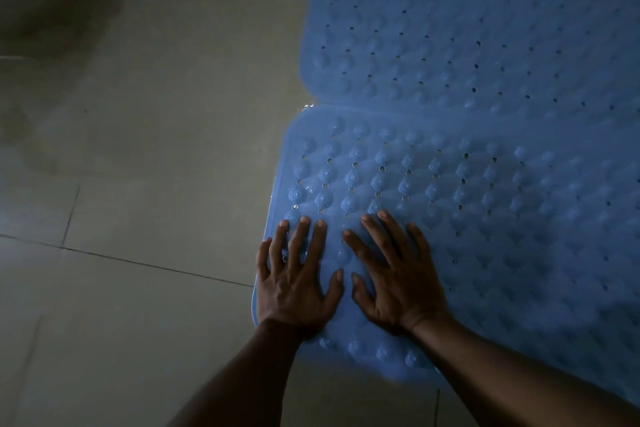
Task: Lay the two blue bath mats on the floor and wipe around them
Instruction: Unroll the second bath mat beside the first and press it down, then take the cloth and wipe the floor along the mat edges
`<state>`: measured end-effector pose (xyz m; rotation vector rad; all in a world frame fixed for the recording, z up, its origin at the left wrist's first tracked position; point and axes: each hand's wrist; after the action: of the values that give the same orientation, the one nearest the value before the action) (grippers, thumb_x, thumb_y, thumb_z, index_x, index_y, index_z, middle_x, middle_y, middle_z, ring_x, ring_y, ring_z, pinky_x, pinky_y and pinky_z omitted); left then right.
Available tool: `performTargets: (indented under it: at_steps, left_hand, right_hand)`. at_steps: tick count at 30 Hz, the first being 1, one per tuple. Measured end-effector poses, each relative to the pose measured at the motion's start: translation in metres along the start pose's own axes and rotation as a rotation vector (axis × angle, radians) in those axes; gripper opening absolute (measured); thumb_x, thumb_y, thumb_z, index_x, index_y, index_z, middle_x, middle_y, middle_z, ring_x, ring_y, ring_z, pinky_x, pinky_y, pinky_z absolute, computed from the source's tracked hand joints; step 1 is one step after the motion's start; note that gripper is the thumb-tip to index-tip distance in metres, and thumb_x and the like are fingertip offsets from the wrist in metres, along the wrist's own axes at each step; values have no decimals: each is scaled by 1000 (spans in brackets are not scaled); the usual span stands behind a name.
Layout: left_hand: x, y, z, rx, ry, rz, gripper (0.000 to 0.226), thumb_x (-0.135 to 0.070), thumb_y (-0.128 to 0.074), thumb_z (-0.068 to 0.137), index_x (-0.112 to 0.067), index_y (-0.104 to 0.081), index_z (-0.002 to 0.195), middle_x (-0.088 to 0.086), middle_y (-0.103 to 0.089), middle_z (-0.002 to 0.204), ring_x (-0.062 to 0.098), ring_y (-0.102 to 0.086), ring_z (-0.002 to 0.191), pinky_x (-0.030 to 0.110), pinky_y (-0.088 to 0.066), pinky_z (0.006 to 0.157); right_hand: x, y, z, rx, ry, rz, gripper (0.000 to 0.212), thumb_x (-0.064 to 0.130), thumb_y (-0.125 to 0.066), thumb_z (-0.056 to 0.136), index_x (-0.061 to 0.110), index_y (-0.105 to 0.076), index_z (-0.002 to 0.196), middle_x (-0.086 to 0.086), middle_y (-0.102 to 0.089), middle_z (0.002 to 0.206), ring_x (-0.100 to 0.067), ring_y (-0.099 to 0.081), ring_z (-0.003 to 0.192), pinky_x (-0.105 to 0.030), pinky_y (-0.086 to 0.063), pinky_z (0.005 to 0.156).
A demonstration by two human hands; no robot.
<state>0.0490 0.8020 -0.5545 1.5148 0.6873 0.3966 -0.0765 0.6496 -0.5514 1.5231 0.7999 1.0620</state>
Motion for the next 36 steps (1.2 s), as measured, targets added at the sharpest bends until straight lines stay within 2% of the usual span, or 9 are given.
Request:
performTargets:
  at_steps: [8,12,16,18,21,24,27,32,36]
  left_hand:
    - [-4,6,-1,46,24,-21,78,-61,-46,88,-26,-37,157,6,-39,159,36,-29,149,56,-27,117]
    - [-20,12,-3,60,74,2,73,-60,-33,95,-22,-37,157,10,-41,159,38,-30,149,55,-29,117]
    - [-63,49,3,129,112,43,78,-65,-15,93,-26,-28,159,11,-31,163,38,-22,152,52,-23,120]
    - [-89,80,21,163,26,62,78,-66,-14,92,-30,-17,161,7,-25,165,34,-19,152,48,-21,121]
    - [-135,143,67,106,-87,85,73,-60,-36,98,-31,-11,161,4,-24,163,30,-25,149,45,-25,119]
    - [-188,228,113,23,-191,108,76,-54,-46,99,-32,-8,160,5,-29,161,31,-33,144,47,-30,115]
    - [-239,326,154,-80,-282,147,80,-53,-51,97,-35,-5,160,7,-32,160,35,-37,141,50,-34,111]
    - [-310,484,184,-289,-328,170,83,-52,-54,97,-35,-3,160,8,-28,164,37,-34,144,56,-33,113]
    - [-344,567,184,-366,-327,133,85,-53,-56,96,-38,-2,160,7,-26,165,37,-32,146,58,-32,114]
  right_hand:
    - [0,0,-3,9,-1,121,67,51,-51,88,30,-42,151,-3,-38,160,-27,-27,152,-55,-24,119]
    - [-5,11,-9,10,12,186,62,48,-46,94,28,-38,152,0,-37,161,-22,-24,153,-52,-23,121]
    - [-40,55,-26,-22,-29,133,61,44,-52,86,22,-50,143,-4,-56,146,-27,-46,142,-50,-37,114]
    - [-73,96,-29,-47,-54,86,62,44,-51,80,19,-58,136,-6,-64,134,-29,-58,130,-48,-47,105]
    - [-128,178,-19,-113,-115,62,64,41,-53,78,15,-59,136,-12,-66,128,-34,-63,120,-48,-52,99]
    - [-159,287,-3,-201,-152,-42,66,44,-45,87,17,-46,147,-13,-57,140,-35,-56,128,-47,-47,103]
    - [-173,400,13,-306,-179,-96,64,42,-52,94,23,-32,153,-10,-47,147,-34,-48,132,-46,-43,105]
    - [-173,569,23,-461,-173,-170,65,44,-51,97,29,-25,154,-9,-41,152,-32,-48,133,-49,-42,106]
    - [-165,665,15,-549,-195,-179,67,46,-55,96,30,-24,154,-8,-39,155,-31,-47,135,-48,-42,108]
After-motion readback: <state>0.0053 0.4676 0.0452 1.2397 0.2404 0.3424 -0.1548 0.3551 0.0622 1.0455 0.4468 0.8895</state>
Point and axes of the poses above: each hand's wrist, its own z-axis towards the middle knuckle, its own y-axis out of the back of the hand, x = y × z
